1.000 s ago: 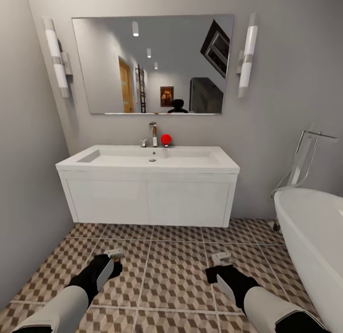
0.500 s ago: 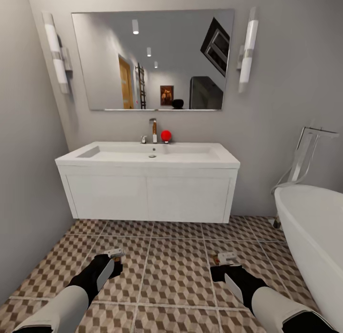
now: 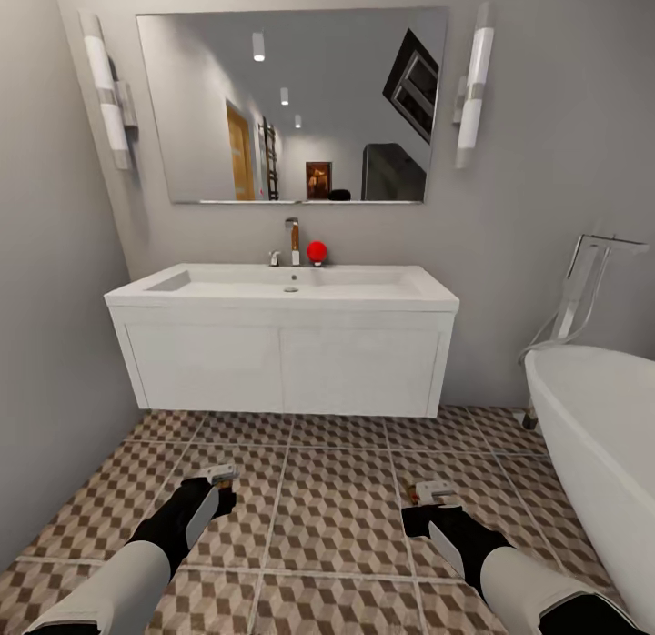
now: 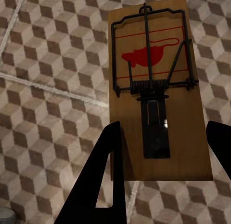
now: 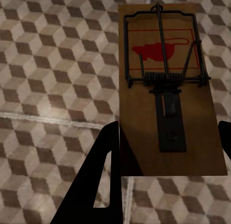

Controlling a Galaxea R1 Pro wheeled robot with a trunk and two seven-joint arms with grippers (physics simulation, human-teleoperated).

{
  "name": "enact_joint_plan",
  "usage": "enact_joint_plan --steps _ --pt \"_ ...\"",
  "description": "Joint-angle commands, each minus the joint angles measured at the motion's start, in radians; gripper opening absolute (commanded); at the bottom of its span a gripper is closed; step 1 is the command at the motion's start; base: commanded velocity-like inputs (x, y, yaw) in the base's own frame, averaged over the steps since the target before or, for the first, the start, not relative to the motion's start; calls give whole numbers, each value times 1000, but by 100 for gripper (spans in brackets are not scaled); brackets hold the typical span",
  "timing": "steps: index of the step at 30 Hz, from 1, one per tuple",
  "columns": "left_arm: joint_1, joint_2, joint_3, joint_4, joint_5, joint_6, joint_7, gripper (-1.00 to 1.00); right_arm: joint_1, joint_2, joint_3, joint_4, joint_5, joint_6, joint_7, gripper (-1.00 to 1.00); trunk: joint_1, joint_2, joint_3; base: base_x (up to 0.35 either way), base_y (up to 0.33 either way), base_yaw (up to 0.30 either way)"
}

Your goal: Take the four mousetraps from the cabinet in the bathroom and place them on the bathroom floor. Make sure all four end up on the same floor surface, and ensure that at least two of them are either under or directly next to the same bathroom sink.

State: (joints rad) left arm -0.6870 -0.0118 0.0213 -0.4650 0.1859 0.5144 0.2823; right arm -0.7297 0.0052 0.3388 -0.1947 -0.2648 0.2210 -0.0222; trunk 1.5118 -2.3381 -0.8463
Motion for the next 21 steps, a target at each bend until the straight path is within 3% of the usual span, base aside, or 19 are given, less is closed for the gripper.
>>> enact_joint_plan --steps 1,21 --pt "0 0 2 -2 10 3 8 -100 -1 -1 8 -2 -10 5 -1 -100 4 -8 -4 0 0 0" --pt "0 1 2 -4 10 -5 8 -100 -1 2 8 -2 -7 5 -1 -100 80 -148 -67 0 0 0"
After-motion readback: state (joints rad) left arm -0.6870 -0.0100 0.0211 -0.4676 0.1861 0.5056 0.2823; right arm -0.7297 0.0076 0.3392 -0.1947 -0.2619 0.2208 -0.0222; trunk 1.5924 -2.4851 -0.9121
